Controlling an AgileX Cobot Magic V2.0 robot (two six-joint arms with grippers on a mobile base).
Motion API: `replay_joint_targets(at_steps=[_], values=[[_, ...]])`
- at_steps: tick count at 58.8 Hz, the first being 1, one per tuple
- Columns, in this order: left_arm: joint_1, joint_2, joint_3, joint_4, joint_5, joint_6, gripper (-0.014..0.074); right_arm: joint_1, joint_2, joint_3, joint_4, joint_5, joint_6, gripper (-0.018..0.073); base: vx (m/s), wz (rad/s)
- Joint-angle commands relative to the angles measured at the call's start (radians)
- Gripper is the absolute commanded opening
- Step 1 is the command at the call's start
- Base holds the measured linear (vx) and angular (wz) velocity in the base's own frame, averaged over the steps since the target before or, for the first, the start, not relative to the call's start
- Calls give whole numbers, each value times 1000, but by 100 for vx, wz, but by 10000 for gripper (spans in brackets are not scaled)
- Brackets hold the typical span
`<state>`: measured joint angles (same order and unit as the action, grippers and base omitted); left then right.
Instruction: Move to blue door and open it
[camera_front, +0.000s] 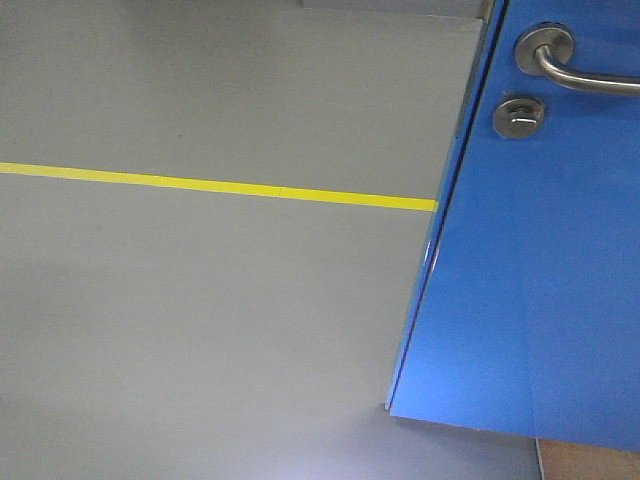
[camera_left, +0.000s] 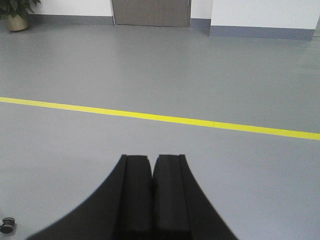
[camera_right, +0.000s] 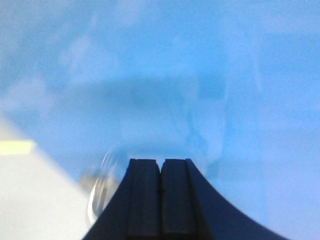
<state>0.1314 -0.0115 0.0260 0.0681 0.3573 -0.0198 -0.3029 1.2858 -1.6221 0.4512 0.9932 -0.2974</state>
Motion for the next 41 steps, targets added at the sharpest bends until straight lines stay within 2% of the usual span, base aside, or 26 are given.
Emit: replay_joint_targets(at_steps=[1,2,8,10,13,18,31,41], values=[[-1,-14,-27,-3,-77,-7,73,133,-118,163,-94,-265,-52,8,0,0],[-1,-14,-27,-3,-77,-7,73,179,-141,234,-127,-353,-52,8,0,0],[-1,-14,-27,-3,-77,-7,73,304,-243,457,-229,-671,-13,8,0,0],[-1,-14,-27,-3,-77,-7,73,339,-278,570,-278,-785,32,8,0,0],[-1,-14,-27,-3,-77,-7,73,373,-327,699,-335,-946,104,8,0,0],[-1,-14,-27,-3,-77,-7,73,377,-415,901,-419,-1101,220,8,0,0],[-1,-14,-27,-3,-77,-7,73,267,-719,1292,-516,-1133,248,8,0,0],[-1,-14,-27,-3,-77,-7,73,227,-926,1539,-522,-1180,297,8,0,0]])
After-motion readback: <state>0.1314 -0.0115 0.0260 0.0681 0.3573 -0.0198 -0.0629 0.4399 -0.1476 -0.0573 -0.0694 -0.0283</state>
